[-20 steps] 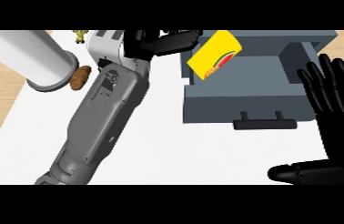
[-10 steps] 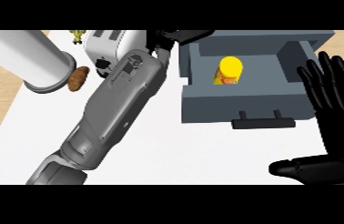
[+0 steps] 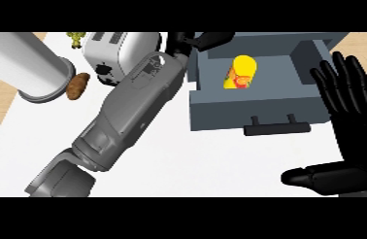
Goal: Pick up the cup, place it into the drawer and close the drawer
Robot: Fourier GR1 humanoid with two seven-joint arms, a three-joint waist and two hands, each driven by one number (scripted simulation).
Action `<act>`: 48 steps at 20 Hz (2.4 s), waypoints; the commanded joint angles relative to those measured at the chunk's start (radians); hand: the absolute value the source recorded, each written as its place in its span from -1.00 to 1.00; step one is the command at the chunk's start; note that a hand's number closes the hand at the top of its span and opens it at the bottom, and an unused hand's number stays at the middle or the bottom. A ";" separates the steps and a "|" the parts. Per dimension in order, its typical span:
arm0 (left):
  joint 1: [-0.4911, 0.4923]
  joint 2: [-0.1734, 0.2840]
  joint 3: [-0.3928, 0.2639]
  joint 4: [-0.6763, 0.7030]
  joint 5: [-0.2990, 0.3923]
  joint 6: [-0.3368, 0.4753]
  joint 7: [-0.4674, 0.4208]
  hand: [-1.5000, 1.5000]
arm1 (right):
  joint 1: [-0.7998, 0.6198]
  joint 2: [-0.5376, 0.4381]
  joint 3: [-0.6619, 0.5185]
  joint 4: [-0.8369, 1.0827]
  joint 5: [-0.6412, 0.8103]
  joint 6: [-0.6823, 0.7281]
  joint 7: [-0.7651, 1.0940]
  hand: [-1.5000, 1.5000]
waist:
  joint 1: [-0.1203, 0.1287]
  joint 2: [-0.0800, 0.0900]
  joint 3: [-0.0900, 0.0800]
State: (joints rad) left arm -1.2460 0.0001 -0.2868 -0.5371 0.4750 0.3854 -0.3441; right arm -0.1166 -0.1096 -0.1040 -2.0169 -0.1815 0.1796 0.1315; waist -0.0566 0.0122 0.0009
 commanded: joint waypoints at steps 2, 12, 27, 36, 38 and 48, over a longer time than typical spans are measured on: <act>-0.091 0.000 -0.051 0.126 0.050 0.017 -0.001 1.00 | 0.009 -0.002 0.008 -0.019 -0.009 0.013 0.001 -1.00 | -0.022 0.005 0.000; -0.063 0.000 -0.267 0.153 0.088 0.067 0.011 1.00 | -0.061 0.024 0.057 0.025 0.007 -0.001 0.017 -1.00 | -0.049 0.012 0.001; -0.055 0.000 -0.231 0.050 0.272 0.046 -0.139 -1.00 | 0.007 0.042 0.048 -0.035 -0.079 0.028 0.010 -1.00 | -0.020 0.004 0.000; -0.023 0.048 -0.133 -0.085 0.288 0.028 -0.064 -1.00 | 0.080 -0.030 0.014 -0.109 -0.126 0.116 0.022 1.00 | 0.050 -0.016 -0.001; 0.063 0.080 -0.132 -0.131 0.291 -0.010 -0.103 -1.00 | 0.053 -0.106 -0.012 -0.039 -0.115 0.187 0.012 1.00 | 0.064 -0.016 -0.001; 0.398 0.290 -0.114 -0.517 0.307 0.018 0.004 -1.00 | 0.050 -0.148 0.065 -0.051 0.129 0.194 0.012 1.00 | 0.095 -0.021 -0.001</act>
State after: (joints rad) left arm -0.9675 0.2117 -0.4072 -0.9205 0.7795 0.4107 -0.3718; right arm -0.0361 -0.2587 -0.0792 -2.0999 -0.1531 0.3823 0.1550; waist 0.0292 -0.0107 -0.0004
